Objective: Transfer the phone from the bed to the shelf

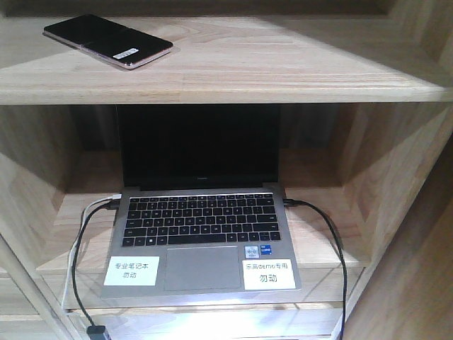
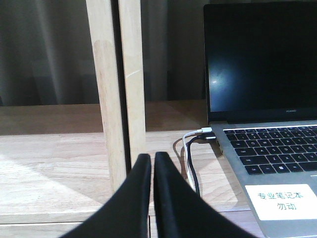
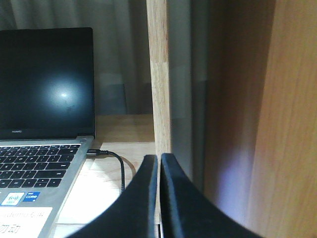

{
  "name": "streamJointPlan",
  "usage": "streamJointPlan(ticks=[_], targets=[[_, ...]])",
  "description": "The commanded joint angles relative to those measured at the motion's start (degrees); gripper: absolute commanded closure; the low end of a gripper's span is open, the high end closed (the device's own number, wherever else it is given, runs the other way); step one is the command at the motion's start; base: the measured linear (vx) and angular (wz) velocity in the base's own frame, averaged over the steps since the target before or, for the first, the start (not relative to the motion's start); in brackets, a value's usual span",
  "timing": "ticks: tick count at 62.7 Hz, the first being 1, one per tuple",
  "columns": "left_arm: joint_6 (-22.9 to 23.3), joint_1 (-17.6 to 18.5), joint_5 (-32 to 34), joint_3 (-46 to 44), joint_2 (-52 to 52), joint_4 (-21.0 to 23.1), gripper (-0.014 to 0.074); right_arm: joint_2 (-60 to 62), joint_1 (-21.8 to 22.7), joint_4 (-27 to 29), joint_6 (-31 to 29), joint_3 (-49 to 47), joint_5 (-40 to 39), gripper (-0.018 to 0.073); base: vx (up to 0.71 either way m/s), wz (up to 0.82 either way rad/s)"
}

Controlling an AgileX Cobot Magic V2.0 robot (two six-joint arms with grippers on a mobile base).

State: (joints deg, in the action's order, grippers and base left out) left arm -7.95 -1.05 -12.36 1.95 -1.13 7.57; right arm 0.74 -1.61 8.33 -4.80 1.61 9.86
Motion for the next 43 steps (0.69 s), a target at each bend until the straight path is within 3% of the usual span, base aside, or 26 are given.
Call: streamJointPlan(ticks=[1,43], targets=[[0.2,0.2,4.4,0.0,-0.4,0.3,0.0596,0.2,0.3,-0.7,-0.1,0.4,-4.4,0.0568,0.0,0.0],[0.2,0.2,4.4,0.0,-0.4,0.3,0.0596,0.2,0.2,-0.7,-0.1,0.4,-4.4,0.0568,0.0,0.0]])
